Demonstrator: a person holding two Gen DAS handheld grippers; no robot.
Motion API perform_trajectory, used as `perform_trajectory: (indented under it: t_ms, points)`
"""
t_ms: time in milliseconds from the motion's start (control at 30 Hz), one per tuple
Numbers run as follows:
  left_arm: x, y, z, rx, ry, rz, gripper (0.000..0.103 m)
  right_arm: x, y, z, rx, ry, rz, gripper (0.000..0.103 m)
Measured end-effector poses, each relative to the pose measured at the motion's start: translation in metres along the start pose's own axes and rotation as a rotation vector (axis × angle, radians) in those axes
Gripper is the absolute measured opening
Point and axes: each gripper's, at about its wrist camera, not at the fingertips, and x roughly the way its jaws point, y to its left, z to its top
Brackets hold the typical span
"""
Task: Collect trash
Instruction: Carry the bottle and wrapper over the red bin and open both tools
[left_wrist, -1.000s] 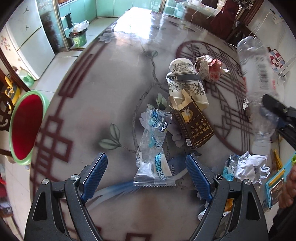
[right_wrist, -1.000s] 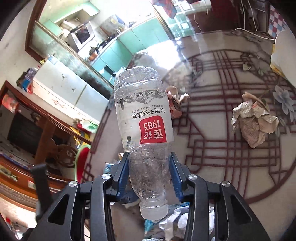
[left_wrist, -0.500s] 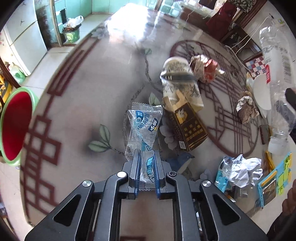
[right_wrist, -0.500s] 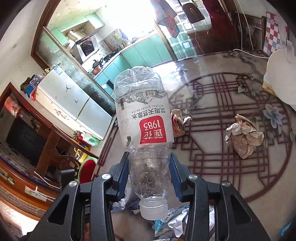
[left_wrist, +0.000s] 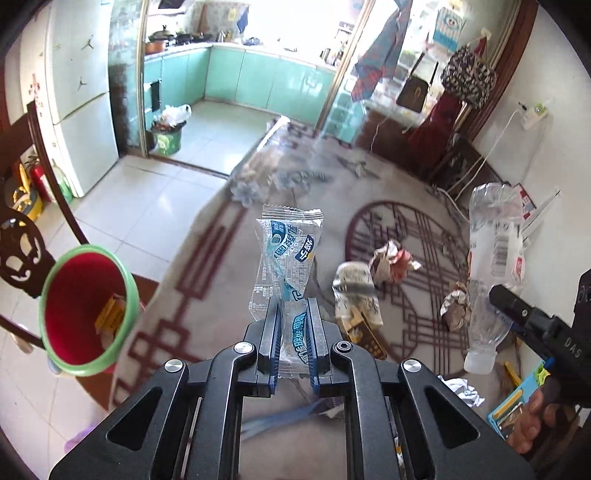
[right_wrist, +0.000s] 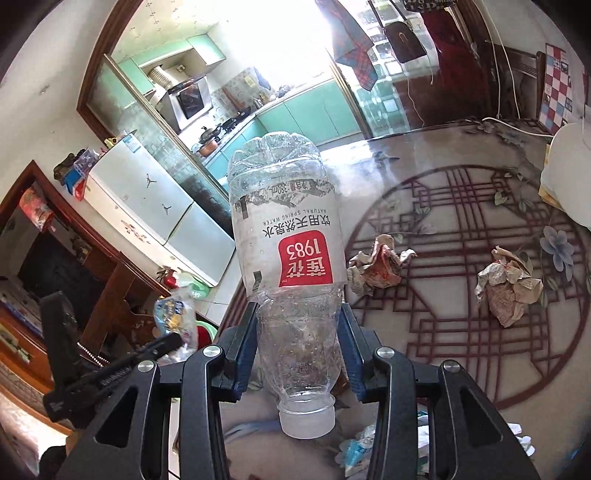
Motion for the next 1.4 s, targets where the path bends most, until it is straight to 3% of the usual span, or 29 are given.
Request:
perform_trajectory:
  t_ms: [100,233,467,733,967,1233,1400]
  points:
    - [-0.008,0.016,0.006,0.008,-0.032,-0.008,0.012,0.002,0.018,-0.004,-0.002,-0.015,-0.021,0.039]
    - [-0.011,0.045,0.013,0.02,-0.023,-0.04,0.012,0.007,0.051,-0.01,0.005,-0.038,-0.05,0.039]
    - [-0.018,0.113,0.02,0.0,-0.02,-0.029,0.012,0.037,0.114,-0.028,-0.013,-0.029,-0.053,0.039]
    - [-0.023,0.212,0.009,-0.122,0.01,0.07,0.012,0.11,0.193,-0.058,-0.076,0.078,0.023,0.039]
    - [-0.025,0.274,-0.005,-0.213,0.035,0.135,0.012,0.174,0.246,-0.08,-0.142,0.186,0.077,0.039]
    - [-0.004,0.318,-0.014,-0.275,0.111,0.159,0.012,0.241,0.282,-0.105,-0.189,0.317,0.116,0.039]
    - [0.009,0.326,-0.011,-0.265,0.133,0.16,0.012,0.271,0.295,-0.116,-0.203,0.386,0.118,0.04]
